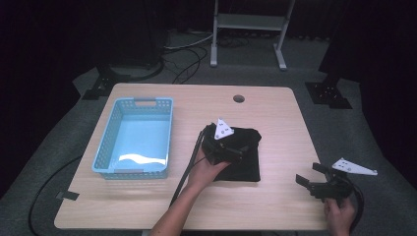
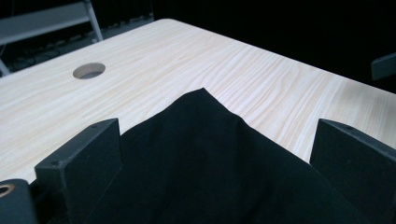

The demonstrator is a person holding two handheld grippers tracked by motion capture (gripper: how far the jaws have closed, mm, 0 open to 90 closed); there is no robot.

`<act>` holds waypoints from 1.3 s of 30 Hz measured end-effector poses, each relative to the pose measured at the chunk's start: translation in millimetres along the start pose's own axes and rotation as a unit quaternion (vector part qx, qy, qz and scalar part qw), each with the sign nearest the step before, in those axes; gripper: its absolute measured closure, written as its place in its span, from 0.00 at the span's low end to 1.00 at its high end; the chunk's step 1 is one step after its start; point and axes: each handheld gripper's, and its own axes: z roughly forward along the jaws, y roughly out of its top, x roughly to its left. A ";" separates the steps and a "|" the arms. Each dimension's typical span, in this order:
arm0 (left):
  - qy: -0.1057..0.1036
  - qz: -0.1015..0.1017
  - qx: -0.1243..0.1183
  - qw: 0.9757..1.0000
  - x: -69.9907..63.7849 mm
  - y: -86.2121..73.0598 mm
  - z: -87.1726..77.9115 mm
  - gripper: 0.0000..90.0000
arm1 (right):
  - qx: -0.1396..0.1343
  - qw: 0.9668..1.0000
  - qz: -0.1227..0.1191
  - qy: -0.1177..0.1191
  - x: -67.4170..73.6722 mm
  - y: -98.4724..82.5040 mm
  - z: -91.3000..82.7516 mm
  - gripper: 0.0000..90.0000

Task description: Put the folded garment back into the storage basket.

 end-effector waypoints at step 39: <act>-0.044 -0.015 0.205 0.978 13.2 -24.5 47.3 0.15 | -0.003 1.000 0.000 -0.001 0.2 -0.2 -0.4 0.02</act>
